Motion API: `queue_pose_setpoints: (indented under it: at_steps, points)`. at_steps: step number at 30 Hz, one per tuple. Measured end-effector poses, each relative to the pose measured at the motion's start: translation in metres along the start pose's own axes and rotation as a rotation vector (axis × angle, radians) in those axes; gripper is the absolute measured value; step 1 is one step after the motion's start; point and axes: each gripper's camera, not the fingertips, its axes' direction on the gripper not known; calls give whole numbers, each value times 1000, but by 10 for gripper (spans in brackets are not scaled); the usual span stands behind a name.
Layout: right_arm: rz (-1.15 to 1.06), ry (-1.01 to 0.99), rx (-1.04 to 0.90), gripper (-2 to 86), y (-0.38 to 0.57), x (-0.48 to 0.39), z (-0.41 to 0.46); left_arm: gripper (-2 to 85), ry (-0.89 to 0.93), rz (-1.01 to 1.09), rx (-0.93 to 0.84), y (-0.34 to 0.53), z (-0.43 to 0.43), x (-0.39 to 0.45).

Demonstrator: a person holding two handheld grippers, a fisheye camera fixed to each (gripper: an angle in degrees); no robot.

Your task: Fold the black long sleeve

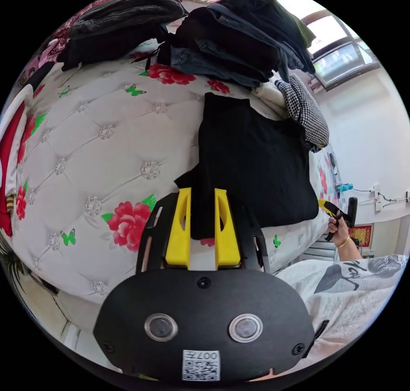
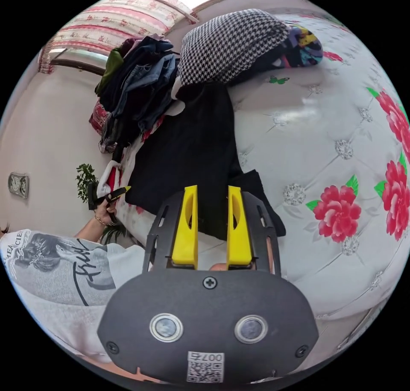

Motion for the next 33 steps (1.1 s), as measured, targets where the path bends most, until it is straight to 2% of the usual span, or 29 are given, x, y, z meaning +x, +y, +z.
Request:
queue_pose_setpoints:
  at_steps: [4, 6, 8, 14, 18, 20, 23, 30, 33]
  points:
    - [-35, 41, -164, 61, -16, -3, 36, 89, -69, 108, -117, -28, 22, 9]
    - [-35, 62, -140, 52, -14, -2, 34, 66, -76, 135, -131, -29, 19, 10]
    - [10, -12, -126, 43, -6, 7, 25, 35, -30, 155, -128, -25, 12, 8]
    - [2, -40, -89, 56, 52, 16, -20, 28, 111, 155, -228, 25, -10, -2]
    - [166, 1, 48, 82, 95, 36, -44, 53, 125, 63, -121, 59, -28, -10]
    - [355, -96, 181, 95, 128, 58, -54, 62, 120, 0, -87, 64, -37, -17]
    - [512, -266, 260, 108, 157, 79, -36, 65, 144, -64, -26, 67, -51, -28]
    - [612, -336, 365, 99, 136, 93, -5, 56, 238, -124, 14, 69, -68, -49]
    - [491, -283, 335, 93, 94, 72, -21, 53, 266, -146, 30, 75, -79, -61]
